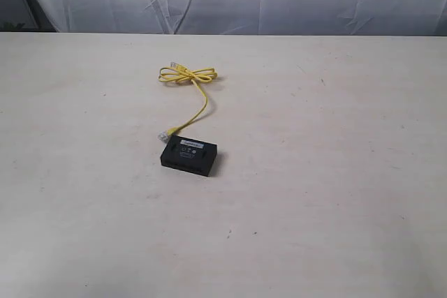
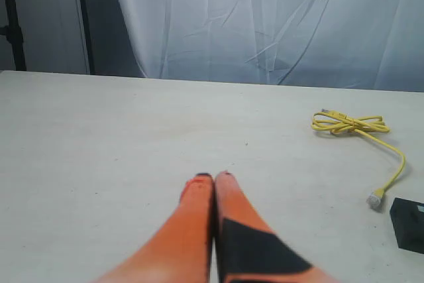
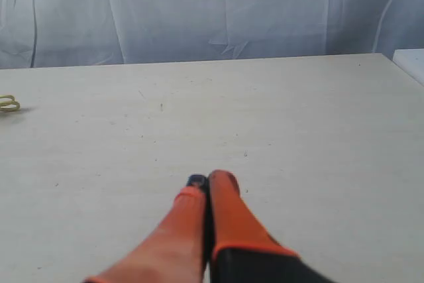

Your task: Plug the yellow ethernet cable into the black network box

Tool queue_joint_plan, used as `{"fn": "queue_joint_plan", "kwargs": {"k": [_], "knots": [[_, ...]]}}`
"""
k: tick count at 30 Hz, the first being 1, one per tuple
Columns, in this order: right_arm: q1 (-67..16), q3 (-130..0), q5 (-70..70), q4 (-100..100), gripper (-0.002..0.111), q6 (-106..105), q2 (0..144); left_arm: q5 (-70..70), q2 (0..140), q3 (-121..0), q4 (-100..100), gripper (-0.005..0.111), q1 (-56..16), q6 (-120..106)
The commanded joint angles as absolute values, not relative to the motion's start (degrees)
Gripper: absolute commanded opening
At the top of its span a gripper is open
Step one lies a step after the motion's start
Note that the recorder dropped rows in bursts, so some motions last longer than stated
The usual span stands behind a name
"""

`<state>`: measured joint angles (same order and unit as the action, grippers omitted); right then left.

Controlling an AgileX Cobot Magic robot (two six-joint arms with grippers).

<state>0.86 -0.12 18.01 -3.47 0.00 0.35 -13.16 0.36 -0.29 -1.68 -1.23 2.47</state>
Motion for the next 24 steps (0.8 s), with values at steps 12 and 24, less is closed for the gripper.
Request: {"fn": "queue_joint_plan", "kwargs": {"k": [12,24], "knots": [[1.27,0.00,16.52,-4.63,0.000,0.00,0.00,-12.79,0.00,0.00,-1.54,0.000,-1.00,2.63],[1.27,0.00,-7.13,-33.70,0.000,1.52,0.00,-6.08,0.00,0.00,-15.36,0.000,-1.00,2.76]]}}
